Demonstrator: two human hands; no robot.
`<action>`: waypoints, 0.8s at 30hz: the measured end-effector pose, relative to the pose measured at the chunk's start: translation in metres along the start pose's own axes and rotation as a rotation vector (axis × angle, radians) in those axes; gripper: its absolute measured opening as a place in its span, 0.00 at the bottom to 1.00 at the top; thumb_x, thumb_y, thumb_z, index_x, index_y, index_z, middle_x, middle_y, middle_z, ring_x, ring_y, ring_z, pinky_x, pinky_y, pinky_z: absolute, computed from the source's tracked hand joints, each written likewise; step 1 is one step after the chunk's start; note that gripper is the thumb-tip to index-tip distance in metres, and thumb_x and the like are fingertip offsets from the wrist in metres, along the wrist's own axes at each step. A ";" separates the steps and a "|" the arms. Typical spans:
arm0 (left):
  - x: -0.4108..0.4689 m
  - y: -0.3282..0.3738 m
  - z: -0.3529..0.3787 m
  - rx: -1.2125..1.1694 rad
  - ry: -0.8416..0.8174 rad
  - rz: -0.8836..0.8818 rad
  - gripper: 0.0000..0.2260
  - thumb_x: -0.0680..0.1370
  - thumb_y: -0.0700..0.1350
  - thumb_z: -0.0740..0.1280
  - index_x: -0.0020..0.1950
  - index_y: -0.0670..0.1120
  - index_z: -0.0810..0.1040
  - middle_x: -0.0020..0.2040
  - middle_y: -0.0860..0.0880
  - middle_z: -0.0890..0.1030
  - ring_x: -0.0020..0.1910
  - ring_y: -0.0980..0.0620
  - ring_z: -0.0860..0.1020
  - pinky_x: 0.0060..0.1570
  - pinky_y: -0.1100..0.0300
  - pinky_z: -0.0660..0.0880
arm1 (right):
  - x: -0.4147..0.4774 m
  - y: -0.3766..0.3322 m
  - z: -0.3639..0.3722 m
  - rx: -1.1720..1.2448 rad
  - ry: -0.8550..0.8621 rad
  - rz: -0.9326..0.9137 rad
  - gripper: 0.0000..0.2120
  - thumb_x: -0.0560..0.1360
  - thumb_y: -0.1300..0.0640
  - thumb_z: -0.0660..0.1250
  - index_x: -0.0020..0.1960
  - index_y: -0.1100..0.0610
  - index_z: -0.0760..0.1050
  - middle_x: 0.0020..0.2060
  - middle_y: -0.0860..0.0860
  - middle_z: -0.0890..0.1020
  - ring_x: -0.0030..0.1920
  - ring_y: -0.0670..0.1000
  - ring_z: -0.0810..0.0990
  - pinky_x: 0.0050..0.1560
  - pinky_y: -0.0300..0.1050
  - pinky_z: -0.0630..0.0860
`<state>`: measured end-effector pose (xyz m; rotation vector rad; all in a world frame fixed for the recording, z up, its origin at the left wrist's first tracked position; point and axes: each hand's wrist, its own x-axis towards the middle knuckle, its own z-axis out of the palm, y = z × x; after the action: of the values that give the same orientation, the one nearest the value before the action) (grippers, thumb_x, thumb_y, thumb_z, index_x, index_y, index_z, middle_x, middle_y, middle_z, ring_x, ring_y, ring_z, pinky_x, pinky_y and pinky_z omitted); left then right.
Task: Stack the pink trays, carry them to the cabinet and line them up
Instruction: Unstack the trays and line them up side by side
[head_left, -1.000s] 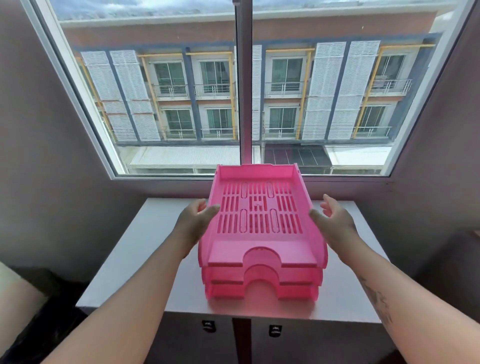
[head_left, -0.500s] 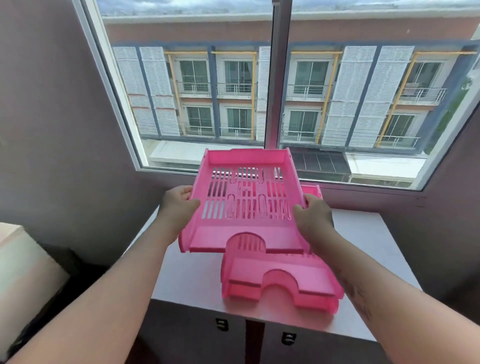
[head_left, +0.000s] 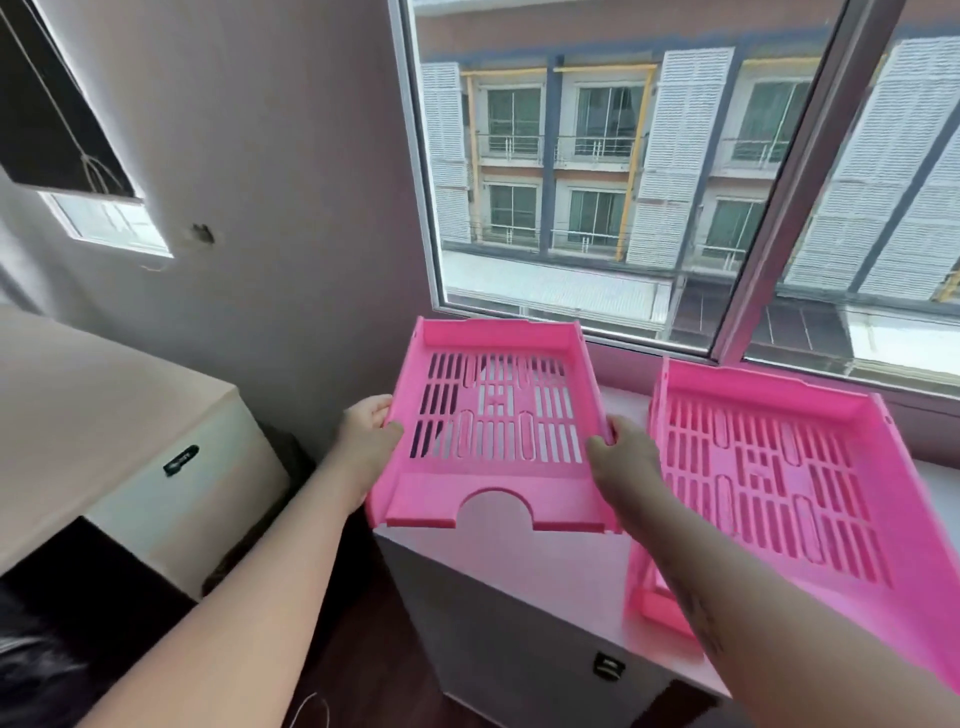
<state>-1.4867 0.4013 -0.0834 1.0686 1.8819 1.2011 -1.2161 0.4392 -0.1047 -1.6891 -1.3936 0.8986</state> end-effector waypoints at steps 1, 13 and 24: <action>0.004 -0.010 0.000 0.003 -0.012 -0.016 0.20 0.79 0.31 0.60 0.70 0.42 0.74 0.52 0.53 0.82 0.43 0.62 0.79 0.40 0.62 0.77 | 0.001 0.005 0.007 -0.010 -0.010 0.015 0.09 0.76 0.65 0.58 0.50 0.61 0.76 0.39 0.55 0.79 0.34 0.52 0.75 0.33 0.44 0.72; 0.004 -0.097 0.009 -0.030 -0.085 -0.149 0.24 0.78 0.34 0.60 0.73 0.47 0.71 0.67 0.50 0.79 0.64 0.51 0.78 0.66 0.47 0.75 | -0.010 0.051 0.050 -0.118 -0.136 0.220 0.19 0.78 0.67 0.55 0.68 0.59 0.66 0.51 0.54 0.76 0.33 0.51 0.76 0.30 0.43 0.72; 0.030 -0.011 0.041 0.262 0.001 0.202 0.22 0.76 0.47 0.68 0.69 0.43 0.74 0.67 0.43 0.78 0.65 0.45 0.76 0.62 0.53 0.72 | 0.020 -0.012 -0.007 -0.113 0.020 0.016 0.22 0.76 0.59 0.63 0.70 0.61 0.70 0.66 0.57 0.76 0.60 0.56 0.76 0.54 0.45 0.72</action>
<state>-1.4689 0.4414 -0.1110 1.4275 2.0093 1.0821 -1.2123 0.4594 -0.0925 -1.7912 -1.4433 0.8232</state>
